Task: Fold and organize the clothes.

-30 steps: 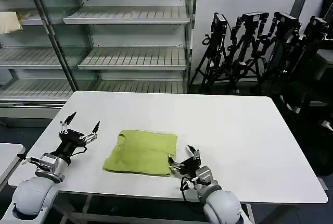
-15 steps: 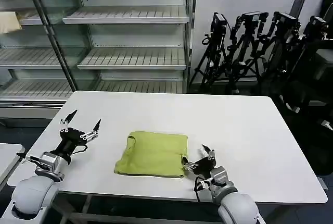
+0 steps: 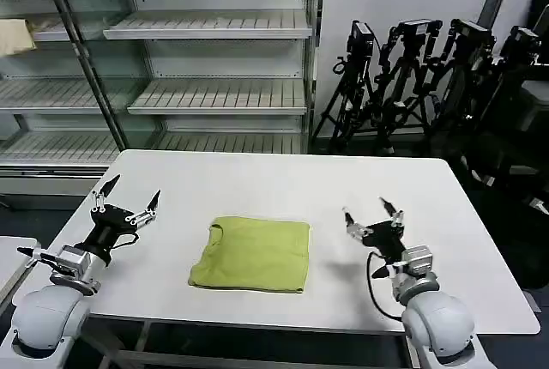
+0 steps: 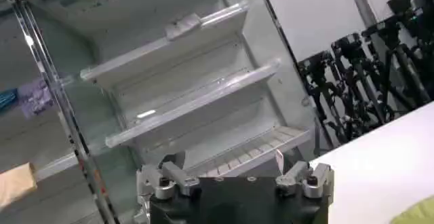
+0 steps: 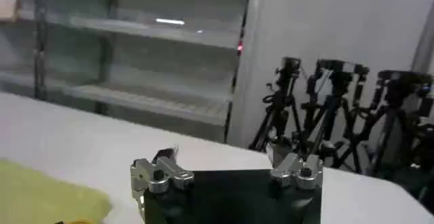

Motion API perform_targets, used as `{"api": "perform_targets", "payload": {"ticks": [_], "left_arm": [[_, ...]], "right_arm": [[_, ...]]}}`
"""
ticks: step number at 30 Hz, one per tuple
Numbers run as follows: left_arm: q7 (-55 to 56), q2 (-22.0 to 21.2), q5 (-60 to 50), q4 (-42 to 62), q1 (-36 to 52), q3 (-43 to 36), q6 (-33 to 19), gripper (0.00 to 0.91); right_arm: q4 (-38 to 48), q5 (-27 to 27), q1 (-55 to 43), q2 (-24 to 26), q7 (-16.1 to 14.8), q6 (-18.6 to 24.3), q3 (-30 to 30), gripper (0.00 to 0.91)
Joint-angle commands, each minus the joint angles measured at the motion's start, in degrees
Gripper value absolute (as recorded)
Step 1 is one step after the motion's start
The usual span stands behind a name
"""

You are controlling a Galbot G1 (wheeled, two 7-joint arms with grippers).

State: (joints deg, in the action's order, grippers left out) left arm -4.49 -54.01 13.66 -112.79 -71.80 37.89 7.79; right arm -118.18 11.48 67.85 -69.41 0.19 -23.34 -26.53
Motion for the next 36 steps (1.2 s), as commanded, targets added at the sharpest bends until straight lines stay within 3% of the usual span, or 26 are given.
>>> {"api": "perform_targets", "payload": {"ticks": [1, 9, 16, 22, 26, 30, 36], "left_arm": [[-0.20, -0.15, 1.43, -0.37, 0.70, -0.68, -0.24, 0.907], [-0.07, 0.38, 1.13, -0.42, -0.55, -0.57, -3.04, 0.907], [0.64, 0.87, 1.24, -0.47, -0.02, -1.60, -3.98, 0.907], [0.87, -0.32, 1.12, -1.05, -0.19, -2.73, -4.17, 0.907], [0.75, -1.36, 0.27, -0.63, 0.03, -3.54, -5.36, 0.907], [0.59, -1.09, 0.25, -0.25, 0.59, -3.29, -6.19, 0.907], [-2.03, -0.43, 1.37, -0.48, -0.04, -2.24, -7.39, 0.907]], "right_arm": [[5.29, 1.90, -1.96, 0.58, 0.14, 5.65, -4.83, 0.907], [2.09, 0.86, -1.18, -0.48, 0.03, 5.91, -3.94, 0.907], [-1.57, 0.69, 1.29, 0.52, -0.48, 5.60, -6.91, 0.907], [-2.81, -3.39, 2.66, 1.20, -1.27, 4.19, -9.64, 0.907], [-2.76, -4.05, 3.07, 0.79, -2.09, 5.49, -9.78, 0.907], [-2.79, -8.48, 3.63, 0.77, -4.70, 7.59, -10.25, 0.907], [-2.36, -10.55, 3.28, 0.05, -3.84, 8.71, -9.63, 0.907]]}}
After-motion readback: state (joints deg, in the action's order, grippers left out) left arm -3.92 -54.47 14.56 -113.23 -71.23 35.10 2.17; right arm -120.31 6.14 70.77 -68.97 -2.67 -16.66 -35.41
